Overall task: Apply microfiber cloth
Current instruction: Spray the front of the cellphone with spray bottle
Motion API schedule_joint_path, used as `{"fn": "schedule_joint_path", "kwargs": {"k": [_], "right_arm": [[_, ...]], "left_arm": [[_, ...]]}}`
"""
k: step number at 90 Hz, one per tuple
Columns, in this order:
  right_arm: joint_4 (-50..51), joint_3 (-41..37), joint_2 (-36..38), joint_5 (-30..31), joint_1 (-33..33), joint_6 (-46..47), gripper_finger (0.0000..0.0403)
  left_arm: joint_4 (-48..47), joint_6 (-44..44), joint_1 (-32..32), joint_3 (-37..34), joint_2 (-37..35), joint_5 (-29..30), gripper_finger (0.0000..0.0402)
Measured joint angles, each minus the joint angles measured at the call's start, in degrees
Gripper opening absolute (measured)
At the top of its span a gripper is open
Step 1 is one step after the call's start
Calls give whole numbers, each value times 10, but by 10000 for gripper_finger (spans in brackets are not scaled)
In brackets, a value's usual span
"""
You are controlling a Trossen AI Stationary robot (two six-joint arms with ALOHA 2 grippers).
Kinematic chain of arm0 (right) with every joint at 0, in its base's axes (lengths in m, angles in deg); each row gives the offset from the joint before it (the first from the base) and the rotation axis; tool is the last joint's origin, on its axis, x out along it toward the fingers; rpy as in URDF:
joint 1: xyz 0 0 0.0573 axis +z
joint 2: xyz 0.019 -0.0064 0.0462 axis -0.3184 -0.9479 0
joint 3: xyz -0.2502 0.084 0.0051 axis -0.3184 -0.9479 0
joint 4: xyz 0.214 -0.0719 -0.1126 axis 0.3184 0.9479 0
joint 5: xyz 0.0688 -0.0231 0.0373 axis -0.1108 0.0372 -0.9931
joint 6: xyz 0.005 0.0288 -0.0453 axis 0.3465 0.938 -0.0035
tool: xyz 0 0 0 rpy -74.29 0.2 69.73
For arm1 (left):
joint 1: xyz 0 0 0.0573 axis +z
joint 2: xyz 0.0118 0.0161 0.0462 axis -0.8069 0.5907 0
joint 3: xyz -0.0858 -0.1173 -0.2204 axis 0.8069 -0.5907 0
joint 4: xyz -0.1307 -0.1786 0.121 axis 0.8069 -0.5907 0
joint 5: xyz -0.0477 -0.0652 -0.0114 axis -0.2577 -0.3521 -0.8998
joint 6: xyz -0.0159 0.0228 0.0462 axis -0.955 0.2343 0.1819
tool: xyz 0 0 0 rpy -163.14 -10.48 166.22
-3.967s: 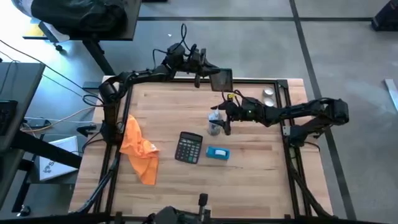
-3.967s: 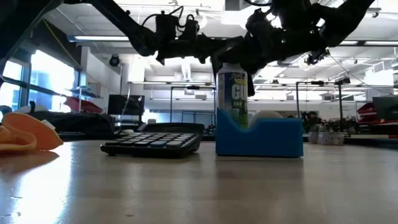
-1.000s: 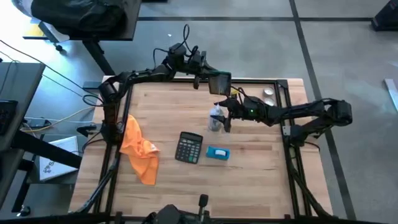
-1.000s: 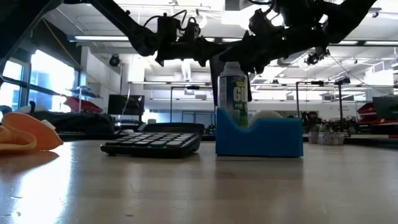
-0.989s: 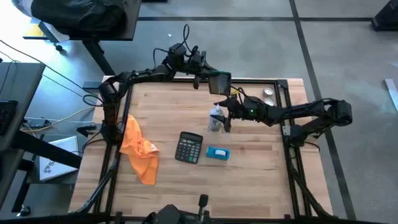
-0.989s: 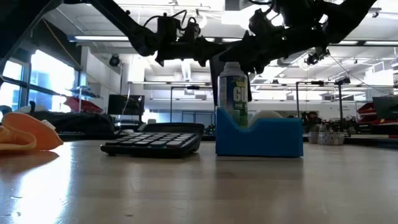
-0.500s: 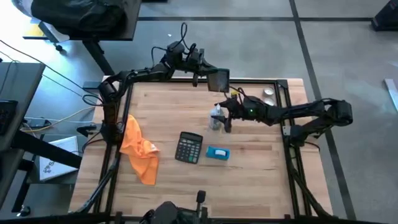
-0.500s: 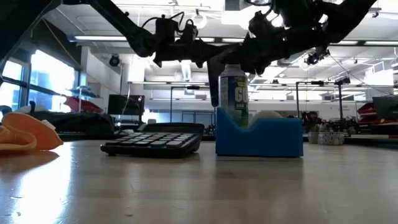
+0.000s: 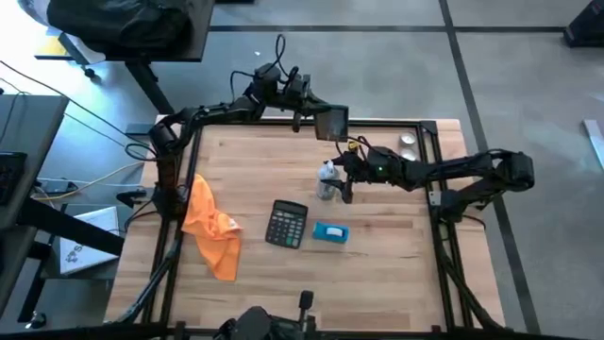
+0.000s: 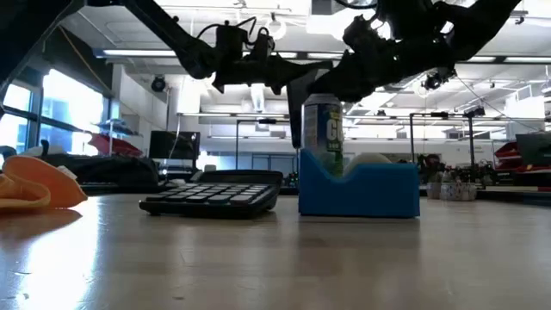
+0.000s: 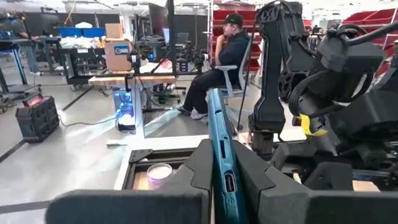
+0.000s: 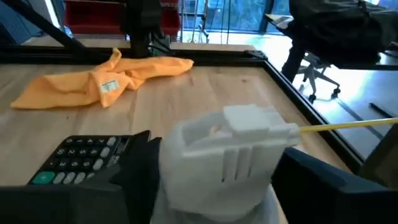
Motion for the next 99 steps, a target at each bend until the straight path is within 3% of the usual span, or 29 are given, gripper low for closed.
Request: {"fn": "schedule_joint_path", "kwargs": {"k": [10,24,42,58,78,99], "right_arm": [[8,0,0,-6,0,1,168],[17,1,1,-4,-5,12,167],[44,0,23,45,-10,22,167],[62,-1,45,67,-11,47,174],[62,2,23,57,-10,55,170],[62,0,33,57,-10,37,212]], "left_arm": [[0,1,0,0,0,-1,10],[-1,1,0,0,0,-1,10],[-1,0,0,0,0,-1,10],[15,1,1,0,0,24,10],[154,-73,12,0,-2,33,10],[114,-88,20,0,-3,38,10]]}}
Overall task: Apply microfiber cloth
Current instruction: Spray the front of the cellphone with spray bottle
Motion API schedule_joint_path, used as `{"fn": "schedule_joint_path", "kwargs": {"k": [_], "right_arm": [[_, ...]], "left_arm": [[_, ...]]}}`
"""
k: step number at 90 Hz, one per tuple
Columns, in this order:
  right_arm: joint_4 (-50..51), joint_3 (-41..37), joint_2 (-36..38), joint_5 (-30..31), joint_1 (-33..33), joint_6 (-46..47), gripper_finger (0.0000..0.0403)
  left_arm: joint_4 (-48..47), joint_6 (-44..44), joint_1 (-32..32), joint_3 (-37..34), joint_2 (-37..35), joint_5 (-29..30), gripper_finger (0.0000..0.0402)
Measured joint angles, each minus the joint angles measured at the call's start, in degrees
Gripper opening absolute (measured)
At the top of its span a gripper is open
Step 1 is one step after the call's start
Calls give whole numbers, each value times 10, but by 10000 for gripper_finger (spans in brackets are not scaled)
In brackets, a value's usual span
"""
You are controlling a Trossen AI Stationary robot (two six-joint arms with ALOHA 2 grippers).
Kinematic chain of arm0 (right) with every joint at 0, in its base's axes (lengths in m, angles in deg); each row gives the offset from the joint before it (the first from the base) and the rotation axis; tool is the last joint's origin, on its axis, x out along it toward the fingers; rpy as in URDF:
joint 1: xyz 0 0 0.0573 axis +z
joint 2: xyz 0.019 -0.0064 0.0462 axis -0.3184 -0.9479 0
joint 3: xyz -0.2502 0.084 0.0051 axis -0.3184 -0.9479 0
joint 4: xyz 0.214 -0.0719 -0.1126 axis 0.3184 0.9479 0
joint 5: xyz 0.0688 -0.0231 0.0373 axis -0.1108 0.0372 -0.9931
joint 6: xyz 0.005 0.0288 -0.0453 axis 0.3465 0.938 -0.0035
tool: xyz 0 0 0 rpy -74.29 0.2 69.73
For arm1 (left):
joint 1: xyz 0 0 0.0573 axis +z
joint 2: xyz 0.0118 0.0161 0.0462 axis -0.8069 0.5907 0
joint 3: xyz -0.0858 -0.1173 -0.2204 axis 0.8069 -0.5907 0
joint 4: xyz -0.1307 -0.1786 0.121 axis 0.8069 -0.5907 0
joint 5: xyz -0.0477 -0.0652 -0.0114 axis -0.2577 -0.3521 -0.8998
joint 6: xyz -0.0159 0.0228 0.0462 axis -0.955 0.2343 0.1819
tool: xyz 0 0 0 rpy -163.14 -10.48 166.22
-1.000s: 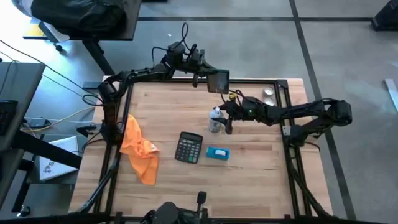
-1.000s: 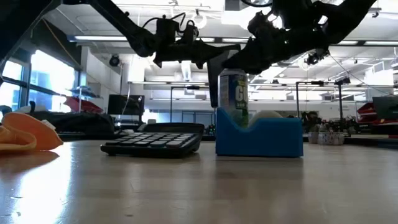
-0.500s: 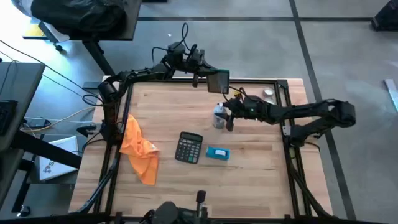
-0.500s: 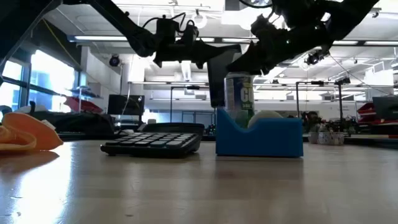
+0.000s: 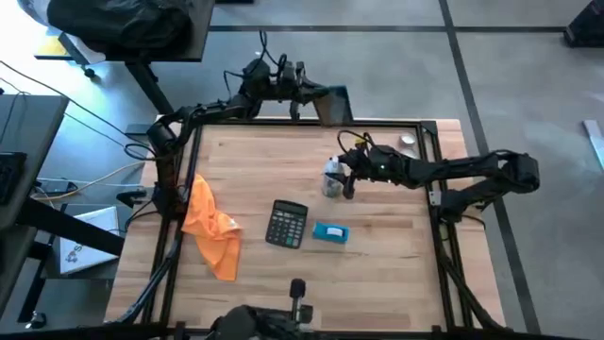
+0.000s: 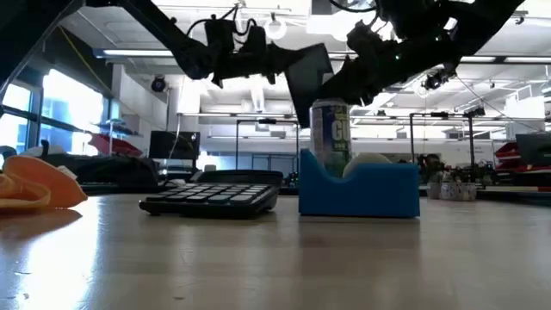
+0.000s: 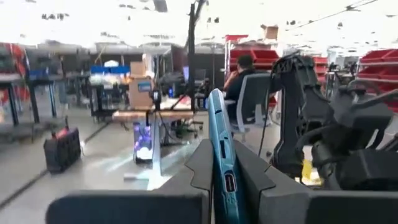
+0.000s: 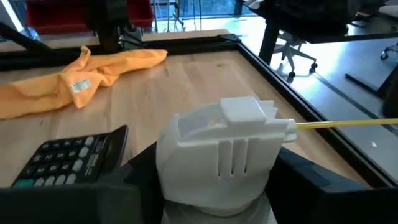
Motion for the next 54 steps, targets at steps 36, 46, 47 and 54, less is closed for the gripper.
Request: {"fn": "schedule_joint_path", "kwargs": {"k": [36,46,47,54], "right_arm": [[107,8,71,-7,-5,57,242],[169,39,88,-7,-5,60,242],[175,42,89,-7,-5,60,242],[229,72,97,-10,-5,62,243]], "left_arm": [[-25,49,-9,0,0,22,10],[-36,57,-9,-1,0,23,10],[-37,59,-9,-1,0,23,10],[-47,64,-9,-1,0,22,10]]}}
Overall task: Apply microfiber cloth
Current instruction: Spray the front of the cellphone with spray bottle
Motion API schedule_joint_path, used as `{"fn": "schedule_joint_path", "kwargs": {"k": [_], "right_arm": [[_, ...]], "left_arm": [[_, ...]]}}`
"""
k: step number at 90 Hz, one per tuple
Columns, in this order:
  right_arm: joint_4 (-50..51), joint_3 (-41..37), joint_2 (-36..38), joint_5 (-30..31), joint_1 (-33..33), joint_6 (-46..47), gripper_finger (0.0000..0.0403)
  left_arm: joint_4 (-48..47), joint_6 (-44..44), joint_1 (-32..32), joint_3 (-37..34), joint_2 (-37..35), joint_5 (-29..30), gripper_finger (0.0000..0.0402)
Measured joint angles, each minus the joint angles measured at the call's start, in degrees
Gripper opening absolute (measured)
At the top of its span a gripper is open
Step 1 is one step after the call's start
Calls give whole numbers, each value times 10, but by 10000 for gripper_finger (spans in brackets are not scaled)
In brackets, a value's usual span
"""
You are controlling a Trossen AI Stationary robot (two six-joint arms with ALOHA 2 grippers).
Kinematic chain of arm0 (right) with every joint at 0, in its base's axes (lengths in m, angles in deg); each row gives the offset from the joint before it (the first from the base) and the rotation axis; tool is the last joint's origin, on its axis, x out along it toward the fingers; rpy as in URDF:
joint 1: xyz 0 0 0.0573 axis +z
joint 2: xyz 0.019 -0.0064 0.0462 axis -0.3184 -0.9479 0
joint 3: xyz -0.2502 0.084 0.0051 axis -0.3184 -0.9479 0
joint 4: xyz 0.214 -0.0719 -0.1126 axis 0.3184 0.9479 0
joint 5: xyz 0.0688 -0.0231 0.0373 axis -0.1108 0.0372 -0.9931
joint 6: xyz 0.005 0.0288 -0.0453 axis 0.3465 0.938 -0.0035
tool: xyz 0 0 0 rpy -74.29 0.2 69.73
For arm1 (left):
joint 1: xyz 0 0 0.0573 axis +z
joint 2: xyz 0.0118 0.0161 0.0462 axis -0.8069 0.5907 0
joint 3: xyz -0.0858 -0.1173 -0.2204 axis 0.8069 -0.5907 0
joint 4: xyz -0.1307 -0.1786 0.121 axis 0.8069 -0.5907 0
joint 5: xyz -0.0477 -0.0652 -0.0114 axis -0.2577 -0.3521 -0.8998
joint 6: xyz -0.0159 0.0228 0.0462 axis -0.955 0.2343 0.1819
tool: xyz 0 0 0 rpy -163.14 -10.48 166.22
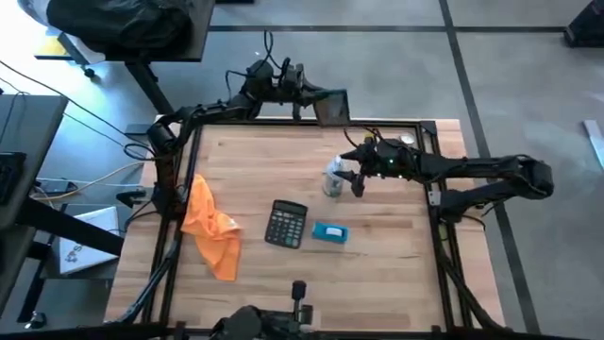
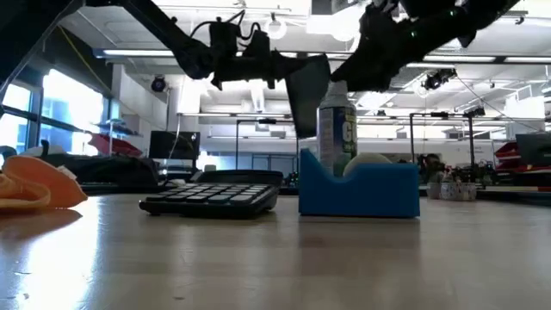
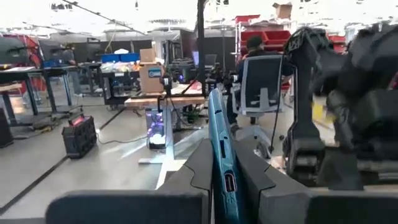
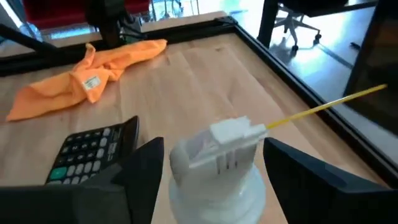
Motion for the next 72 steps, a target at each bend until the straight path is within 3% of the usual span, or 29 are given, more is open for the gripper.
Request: {"fn": "schedule_joint_path", "kwargs": {"k": [18,39,52,72], "right_arm": [[166,98,2,-1,-11,9,243],[184,143,1,35,-18,72,224],[190,143,-1,17,-18,113,179],[223,185,-47,-25,-18,112,75]], "left_arm": [[-20,29,-4,0,0,-46,10],[-38,38,3,0,-1,-53,10],[-63,39,28,0,-1,-41,10],[-62,45,38,0,-1,-35,10]]}}
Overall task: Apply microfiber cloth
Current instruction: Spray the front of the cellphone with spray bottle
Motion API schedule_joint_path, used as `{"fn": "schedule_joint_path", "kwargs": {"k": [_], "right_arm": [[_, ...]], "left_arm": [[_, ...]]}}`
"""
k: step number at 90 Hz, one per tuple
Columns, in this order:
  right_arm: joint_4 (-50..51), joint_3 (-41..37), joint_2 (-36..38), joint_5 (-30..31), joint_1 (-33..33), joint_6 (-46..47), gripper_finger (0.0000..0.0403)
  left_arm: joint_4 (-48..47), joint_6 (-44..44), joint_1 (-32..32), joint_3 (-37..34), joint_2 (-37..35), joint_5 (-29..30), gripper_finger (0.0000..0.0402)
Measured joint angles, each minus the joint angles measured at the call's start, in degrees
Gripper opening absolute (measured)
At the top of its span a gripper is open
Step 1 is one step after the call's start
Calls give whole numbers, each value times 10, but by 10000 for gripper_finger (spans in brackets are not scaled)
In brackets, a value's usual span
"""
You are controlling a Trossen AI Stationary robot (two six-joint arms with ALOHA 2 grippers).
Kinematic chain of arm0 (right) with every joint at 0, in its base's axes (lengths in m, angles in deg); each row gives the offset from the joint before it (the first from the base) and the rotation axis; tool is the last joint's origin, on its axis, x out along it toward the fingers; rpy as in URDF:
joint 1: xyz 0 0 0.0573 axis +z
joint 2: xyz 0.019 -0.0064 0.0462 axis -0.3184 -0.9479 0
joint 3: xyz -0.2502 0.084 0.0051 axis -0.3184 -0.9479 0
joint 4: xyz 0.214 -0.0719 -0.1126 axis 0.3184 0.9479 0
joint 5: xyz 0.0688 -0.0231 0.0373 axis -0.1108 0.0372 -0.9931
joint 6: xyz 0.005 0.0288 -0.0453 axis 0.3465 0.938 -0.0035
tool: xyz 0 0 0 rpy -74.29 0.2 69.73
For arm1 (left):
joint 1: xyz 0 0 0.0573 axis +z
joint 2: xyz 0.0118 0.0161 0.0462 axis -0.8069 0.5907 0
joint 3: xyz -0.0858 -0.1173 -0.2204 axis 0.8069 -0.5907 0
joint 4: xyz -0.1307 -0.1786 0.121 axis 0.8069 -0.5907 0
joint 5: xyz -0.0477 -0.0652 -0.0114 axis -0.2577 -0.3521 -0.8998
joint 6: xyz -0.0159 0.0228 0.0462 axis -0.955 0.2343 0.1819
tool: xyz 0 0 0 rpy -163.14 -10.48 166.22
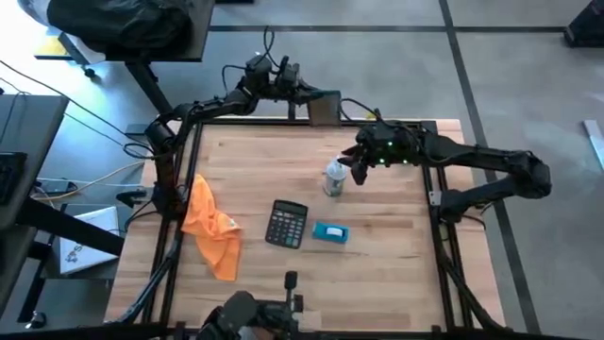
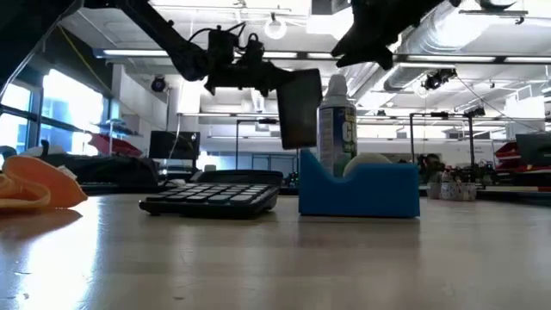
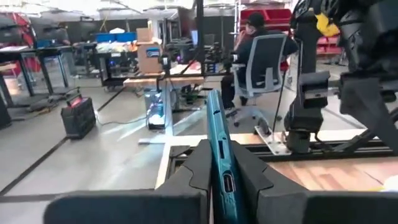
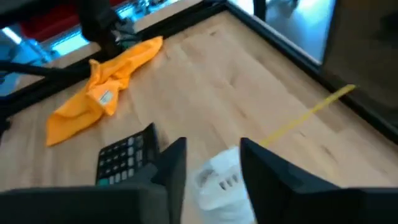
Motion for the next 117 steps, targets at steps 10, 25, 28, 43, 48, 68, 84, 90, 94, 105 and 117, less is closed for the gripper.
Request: {"fn": "schedule_joint_path", "kwargs": {"k": [10,25,28,43,48,68,84,90,94,105,117], "right_arm": [[54,42,-30,14,-11,-39,28],[76,101,-41,8,-33,-90,5],[83,109,-41,5,-36,-94,4],[117,131,-48,16,-41,-108,0],[121,132,-59,18,-35,-117,0],[138,131,-91,59,-16,-132,0],[148,131,-91,141,-3,-146,0],[147,131,-93,127,-2,-160,0],[153,136,-97,110,-1,-169,0],[216,185,-132,111,0,-184,0],[344,290,-199,118,0,-209,0]], "left_arm": [[1,4,2,0,0,1,10],[-8,0,5,0,0,1,10],[-13,0,4,0,0,2,10],[-37,-4,-4,0,0,24,4],[-39,-4,-5,0,0,27,3],[-35,2,-6,-1,-16,31,2],[-58,25,5,-1,-39,23,2],[-67,28,9,-1,-39,10,2],[-71,28,13,-1,-38,4,2],[-88,29,20,-1,-38,1,2],[-93,35,13,-1,-38,-1,2]]}}
